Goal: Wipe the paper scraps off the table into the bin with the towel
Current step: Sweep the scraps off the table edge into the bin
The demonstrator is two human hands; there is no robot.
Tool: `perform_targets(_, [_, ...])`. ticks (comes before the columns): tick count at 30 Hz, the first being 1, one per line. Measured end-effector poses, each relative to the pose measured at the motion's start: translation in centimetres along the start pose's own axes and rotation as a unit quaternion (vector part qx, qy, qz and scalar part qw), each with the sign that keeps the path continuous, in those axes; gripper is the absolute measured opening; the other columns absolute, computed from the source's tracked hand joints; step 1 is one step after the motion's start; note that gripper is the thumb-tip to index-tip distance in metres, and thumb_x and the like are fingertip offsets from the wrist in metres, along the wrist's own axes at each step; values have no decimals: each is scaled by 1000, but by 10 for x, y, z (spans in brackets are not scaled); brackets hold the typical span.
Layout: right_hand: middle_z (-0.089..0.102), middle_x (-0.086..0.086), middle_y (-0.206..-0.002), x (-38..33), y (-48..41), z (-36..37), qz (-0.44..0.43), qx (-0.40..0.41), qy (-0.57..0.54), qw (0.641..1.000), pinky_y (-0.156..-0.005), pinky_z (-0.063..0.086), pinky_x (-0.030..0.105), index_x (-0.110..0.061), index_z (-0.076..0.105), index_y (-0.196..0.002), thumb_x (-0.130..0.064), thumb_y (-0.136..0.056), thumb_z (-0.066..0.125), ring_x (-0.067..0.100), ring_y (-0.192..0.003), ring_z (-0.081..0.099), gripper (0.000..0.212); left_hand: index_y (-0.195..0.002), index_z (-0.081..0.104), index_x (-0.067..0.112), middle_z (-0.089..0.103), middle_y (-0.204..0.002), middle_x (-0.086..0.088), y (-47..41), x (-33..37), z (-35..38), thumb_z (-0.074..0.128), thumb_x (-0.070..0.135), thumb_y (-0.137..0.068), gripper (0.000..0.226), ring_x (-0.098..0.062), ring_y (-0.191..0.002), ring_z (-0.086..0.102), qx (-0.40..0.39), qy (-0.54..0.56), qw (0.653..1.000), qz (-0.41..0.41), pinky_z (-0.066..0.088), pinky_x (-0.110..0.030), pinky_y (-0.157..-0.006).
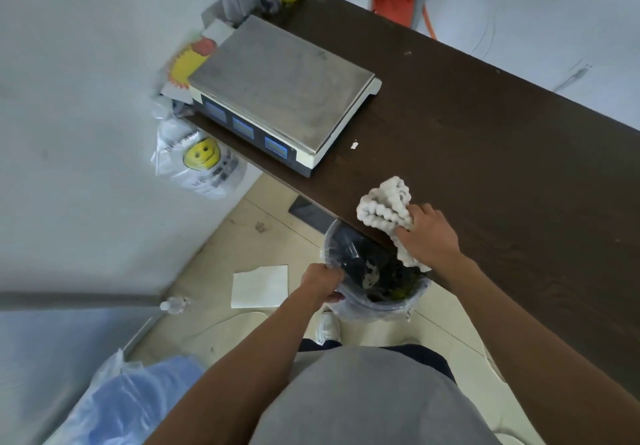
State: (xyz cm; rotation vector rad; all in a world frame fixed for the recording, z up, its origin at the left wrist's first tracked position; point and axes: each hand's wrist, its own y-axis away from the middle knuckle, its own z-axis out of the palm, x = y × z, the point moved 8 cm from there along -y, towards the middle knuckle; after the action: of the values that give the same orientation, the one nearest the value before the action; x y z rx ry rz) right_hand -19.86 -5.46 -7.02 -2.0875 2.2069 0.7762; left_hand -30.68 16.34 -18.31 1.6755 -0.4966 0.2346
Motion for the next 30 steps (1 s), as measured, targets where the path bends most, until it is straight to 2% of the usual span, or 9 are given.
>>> perform_targets(5, [55,3,-108,-28,15,22,-74,-85,31,993,-86,44,39,-17,58,-115,-36,-90,54,29,-106,54,32,-104,64,4,74,-91,-13,5,5,4,53,25,-102,24,-25,-72,78,5,-19,1000,-3,64,-29,-59])
perform_targets(6, [55,1,-103,-31,18,21,-81,-79,22,993,-83,44,38,-17,59,-112,-35,-90,54,28,-103,55,29,-104,64,3,74,-93,-14,5,3,7,53,25,-103,25,-25,-72,78,1,-23,1000,-8,63,-28,-57])
perform_targets(8, [55,0,-99,-33,20,4,-89,-8,-3,996,-79,44,37,-17,61,-112,-33,-88,57,27,-99,56,29,-109,66,3,74,-98,-15,5,1,12,55,23,-101,24,-25,-71,77,-11,-35,999,-11,63,-27,-57])
perform_targets(11, [60,5,-108,-21,20,-17,-62,67,-13,996,-85,45,39,-16,60,-124,-32,-88,60,28,-102,55,40,-110,66,2,73,-99,-14,2,-3,17,60,18,-95,23,-25,-71,77,-20,-26,999,-6,65,-32,-65])
perform_targets(15, [63,10,-104,-5,30,6,-62,-9,68,996,-81,45,39,-13,63,-115,-29,-86,58,34,-98,58,33,-110,66,-1,72,-105,-17,6,-6,22,61,17,-93,26,-27,-75,77,-33,-2,999,2,64,-31,-61])
perform_targets(18, [60,7,-92,-4,36,10,-77,-32,42,996,-74,44,36,-13,64,-100,-33,-81,54,34,-90,60,29,-111,66,-3,70,-109,-18,9,-6,24,62,16,-94,26,-28,-81,76,-34,7,999,13,60,-25,-53])
perform_targets(23, [59,11,-107,7,14,-18,-46,62,44,996,-86,46,42,-11,60,-123,-31,-86,62,34,-102,55,42,-108,68,-2,73,-105,-17,7,-12,22,63,14,-90,25,-24,-73,76,-39,24,999,15,62,-26,-58])
perform_targets(25, [58,11,-109,5,9,-12,-48,30,68,996,-88,46,42,-13,58,-126,-34,-88,60,35,-105,55,44,-108,68,-2,73,-105,-17,8,-12,16,62,12,-90,23,-24,-73,76,-36,27,999,16,62,-27,-59])
perform_targets(30, [59,3,-94,-34,17,13,-131,-124,81,980,-73,43,33,-18,62,-103,-38,-87,58,30,-92,62,26,-106,68,-2,74,-103,-21,12,-10,-7,62,11,-89,22,-26,-72,77,1,54,998,19,64,-30,-62])
